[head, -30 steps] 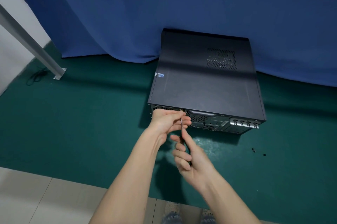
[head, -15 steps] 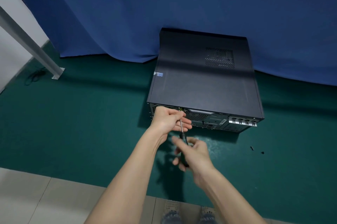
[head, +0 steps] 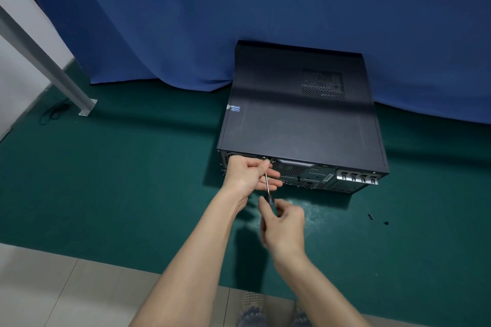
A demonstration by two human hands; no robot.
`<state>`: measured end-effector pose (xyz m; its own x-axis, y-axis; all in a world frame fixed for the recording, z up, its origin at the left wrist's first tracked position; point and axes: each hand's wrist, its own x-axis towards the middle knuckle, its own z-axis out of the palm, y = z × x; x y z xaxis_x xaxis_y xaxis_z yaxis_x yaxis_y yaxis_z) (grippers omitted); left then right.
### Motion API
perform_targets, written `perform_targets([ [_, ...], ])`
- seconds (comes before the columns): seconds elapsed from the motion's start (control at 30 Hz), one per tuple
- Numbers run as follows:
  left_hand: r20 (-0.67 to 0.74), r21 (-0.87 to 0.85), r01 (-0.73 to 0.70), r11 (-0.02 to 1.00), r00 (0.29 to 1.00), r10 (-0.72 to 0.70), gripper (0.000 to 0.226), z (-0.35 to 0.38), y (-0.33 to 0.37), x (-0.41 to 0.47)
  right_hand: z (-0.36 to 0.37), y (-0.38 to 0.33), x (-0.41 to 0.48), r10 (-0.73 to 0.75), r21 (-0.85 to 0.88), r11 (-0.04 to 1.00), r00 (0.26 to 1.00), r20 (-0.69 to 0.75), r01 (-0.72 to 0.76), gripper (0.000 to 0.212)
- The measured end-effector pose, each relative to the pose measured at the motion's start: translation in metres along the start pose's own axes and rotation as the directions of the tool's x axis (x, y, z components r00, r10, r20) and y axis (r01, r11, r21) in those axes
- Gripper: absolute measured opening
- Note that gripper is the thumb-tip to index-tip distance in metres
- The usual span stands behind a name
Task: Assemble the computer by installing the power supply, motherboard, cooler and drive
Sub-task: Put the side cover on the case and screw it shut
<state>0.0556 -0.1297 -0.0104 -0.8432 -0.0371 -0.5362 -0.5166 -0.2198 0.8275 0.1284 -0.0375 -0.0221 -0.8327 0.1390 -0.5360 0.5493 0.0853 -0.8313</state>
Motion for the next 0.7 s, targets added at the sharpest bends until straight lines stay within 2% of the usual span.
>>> perform_targets([
  [0.03, 0.027, -0.046, 0.013, 0.999, 1.000, -0.012, 0.023, -0.003, -0.001, 0.000, -0.003, -0.003, 0.001, 0.123, 0.280, 0.947, 0.982, 0.144, -0.160, 0.022],
  [0.07, 0.061, -0.082, 0.029, 0.996, 0.998, -0.024, 0.023, -0.005, -0.002, -0.001, -0.006, -0.008, 0.000, 0.220, 0.461, 0.813, 0.921, 0.322, -0.355, 0.019],
  [0.1, 0.084, -0.088, 0.038, 0.995, 0.996, -0.031, 0.022, -0.006, -0.002, -0.002, -0.008, -0.012, -0.002, 0.254, 0.536, 0.701, 0.867, 0.428, -0.470, 0.022],
  [0.13, 0.083, -0.063, 0.037, 0.997, 0.996, -0.032, 0.020, -0.006, -0.002, -0.002, -0.009, -0.014, -0.004, 0.261, 0.559, 0.660, 0.850, 0.457, -0.502, 0.029],
  [0.17, 0.062, -0.022, 0.027, 0.999, 0.998, -0.025, 0.019, -0.005, -0.001, -0.001, -0.008, -0.016, -0.004, 0.256, 0.534, 0.707, 0.871, 0.418, -0.464, 0.034],
  [0.2, 0.036, 0.013, 0.015, 1.000, 0.999, -0.015, 0.017, -0.005, 0.000, 0.000, -0.007, -0.014, -0.003, 0.229, 0.430, 0.830, 0.920, 0.318, -0.356, 0.036],
  [0.23, 0.018, 0.031, 0.007, 0.999, 1.000, -0.007, 0.017, -0.003, 0.000, 0.001, -0.006, -0.011, -0.001, 0.158, 0.243, 0.950, 0.974, 0.165, -0.195, 0.035],
  [0.27, 0.016, 0.032, 0.003, 0.999, 1.000, -0.004, 0.017, -0.002, 0.001, 0.001, -0.003, -0.011, 0.000, 0.029, 0.045, 0.999, 0.999, 0.015, -0.030, 0.032],
  [0.3, 0.025, 0.021, 0.007, 1.000, 1.000, -0.008, 0.018, -0.002, 0.002, 0.001, -0.001, -0.012, -0.001, -0.076, -0.054, 0.996, 0.995, -0.059, 0.073, 0.028],
  [0.33, 0.040, 0.000, 0.019, 1.000, 0.999, -0.019, 0.019, -0.003, 0.003, 0.000, 0.000, -0.011, -0.001, -0.126, -0.111, 0.987, 0.986, -0.106, 0.114, 0.027],
  [0.37, 0.057, -0.024, 0.031, 0.999, 0.998, -0.030, 0.021, -0.005, 0.004, 0.000, -0.001, -0.010, -0.001, -0.081, -0.018, 0.997, 0.993, -0.088, 0.080, 0.026],
  [0.4, 0.068, -0.043, 0.037, 0.998, 0.997, -0.034, 0.021, -0.007, 0.004, 0.001, -0.004, -0.012, -0.001, 0.023, 0.207, 0.978, 1.000, -0.020, -0.018, 0.024],
  [0.43, 0.070, -0.049, 0.032, 0.998, 0.997, -0.028, 0.021, -0.008, 0.005, 0.002, -0.007, -0.016, -0.002, 0.133, 0.431, 0.888, 0.987, 0.091, -0.160, 0.019],
  [0.47, 0.059, -0.035, 0.018, 0.999, 0.998, -0.016, 0.019, -0.008, 0.005, 0.003, -0.010, -0.020, -0.003, 0.195, 0.557, 0.786, 0.963, 0.187, -0.267, 0.017],
  [0.5, 0.039, -0.009, 0.001, 1.000, 0.999, -0.001, 0.018, -0.007, 0.005, 0.004, -0.013, -0.018, -0.004, 0.218, 0.572, 0.760, 0.950, 0.222, -0.308, 0.020],
  [0.53, 0.017, 0.017, -0.015, 1.000, 1.000, 0.015, 0.018, -0.006, 0.004, 0.005, -0.014, -0.016, -0.002, 0.209, 0.509, 0.815, 0.960, 0.186, -0.276, 0.022],
  [0.6, -0.014, 0.025, -0.025, 0.999, 1.000, 0.025, 0.019, -0.003, 0.002, 0.006, -0.009, -0.009, 0.002, 0.100, 0.259, 0.961, 0.995, -0.013, -0.094, 0.022],
  [0.63, -0.020, 0.005, -0.022, 1.000, 1.000, 0.022, 0.019, -0.002, 0.001, 0.006, -0.005, -0.007, 0.001, 0.055, 0.204, 0.978, 0.996, -0.068, -0.040, 0.021],
  [0.67, -0.019, -0.026, -0.018, 0.999, 1.000, 0.018, 0.019, -0.003, -0.001, 0.005, -0.002, -0.006, -0.001, 0.045, 0.223, 0.975, 0.996, -0.076, -0.027, 0.021],
  [0.7, -0.012, -0.060, -0.017, 0.998, 1.000, 0.016, 0.018, -0.004, -0.002, 0.004, -0.001, -0.008, -0.003, 0.101, 0.324, 0.942, 0.995, -0.023, -0.088, 0.019],
])
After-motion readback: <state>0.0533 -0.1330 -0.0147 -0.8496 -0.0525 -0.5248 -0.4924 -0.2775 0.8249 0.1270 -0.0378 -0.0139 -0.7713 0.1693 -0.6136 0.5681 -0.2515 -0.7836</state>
